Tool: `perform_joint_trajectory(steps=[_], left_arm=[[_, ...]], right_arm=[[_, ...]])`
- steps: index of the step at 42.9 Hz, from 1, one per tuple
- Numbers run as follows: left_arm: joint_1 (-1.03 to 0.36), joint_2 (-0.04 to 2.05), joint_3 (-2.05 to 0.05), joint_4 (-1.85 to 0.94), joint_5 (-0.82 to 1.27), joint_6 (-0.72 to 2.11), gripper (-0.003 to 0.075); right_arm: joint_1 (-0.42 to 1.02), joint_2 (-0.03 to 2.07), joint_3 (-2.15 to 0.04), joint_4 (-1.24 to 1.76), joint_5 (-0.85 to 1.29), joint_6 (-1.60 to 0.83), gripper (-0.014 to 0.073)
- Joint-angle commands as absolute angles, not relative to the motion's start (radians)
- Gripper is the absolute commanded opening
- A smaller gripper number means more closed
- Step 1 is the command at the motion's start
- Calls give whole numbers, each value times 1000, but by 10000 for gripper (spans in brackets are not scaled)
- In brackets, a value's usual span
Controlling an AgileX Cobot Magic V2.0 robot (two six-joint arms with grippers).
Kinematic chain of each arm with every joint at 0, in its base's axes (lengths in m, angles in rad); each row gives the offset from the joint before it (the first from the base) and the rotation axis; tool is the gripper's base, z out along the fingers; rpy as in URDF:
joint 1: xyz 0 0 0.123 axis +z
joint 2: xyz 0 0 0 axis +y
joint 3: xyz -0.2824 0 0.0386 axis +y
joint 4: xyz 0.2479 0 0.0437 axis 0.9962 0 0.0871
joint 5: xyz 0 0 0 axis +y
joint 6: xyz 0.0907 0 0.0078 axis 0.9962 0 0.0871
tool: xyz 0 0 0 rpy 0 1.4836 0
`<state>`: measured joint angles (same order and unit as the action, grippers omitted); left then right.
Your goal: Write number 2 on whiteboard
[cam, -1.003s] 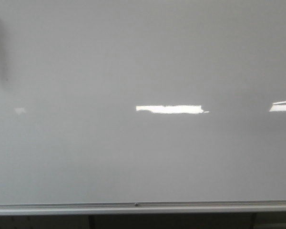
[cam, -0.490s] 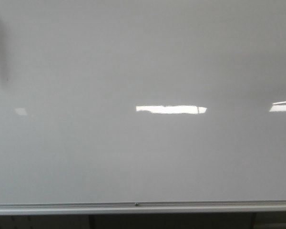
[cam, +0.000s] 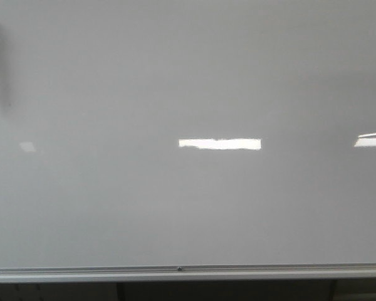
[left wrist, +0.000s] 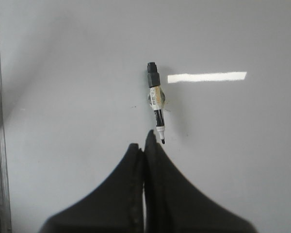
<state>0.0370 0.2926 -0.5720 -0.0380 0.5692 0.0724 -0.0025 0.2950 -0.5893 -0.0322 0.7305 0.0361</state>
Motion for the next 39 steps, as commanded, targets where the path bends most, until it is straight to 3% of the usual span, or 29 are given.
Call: perform_joint_trajectory(steps=[1, 8, 13, 17, 21, 25, 29, 39], left_arm=[[38, 311, -591, -48, 513, 69, -20], [38, 311, -583, -48, 530, 69, -20], [38, 311, -583, -48, 532, 69, 10], [38, 311, -583, -48, 532, 69, 112], [38, 311, -583, -48, 532, 69, 268], [38, 311, -583, -48, 532, 69, 413], [38, 311, -583, -48, 532, 69, 475], [38, 311, -583, -48, 532, 69, 473]], right_arm=[[-5, 316, -621, -41, 673, 30, -81], [-5, 316, -621, -41, 695, 29, -74], [-5, 316, -621, -41, 706, 29, 47], [-5, 316, -621, -41, 707, 29, 218], [-5, 316, -621, -41, 707, 29, 418], [-5, 316, -621, -41, 707, 29, 538], [-5, 316, -621, -41, 708, 29, 557], [-5, 316, -621, -41, 708, 29, 557]])
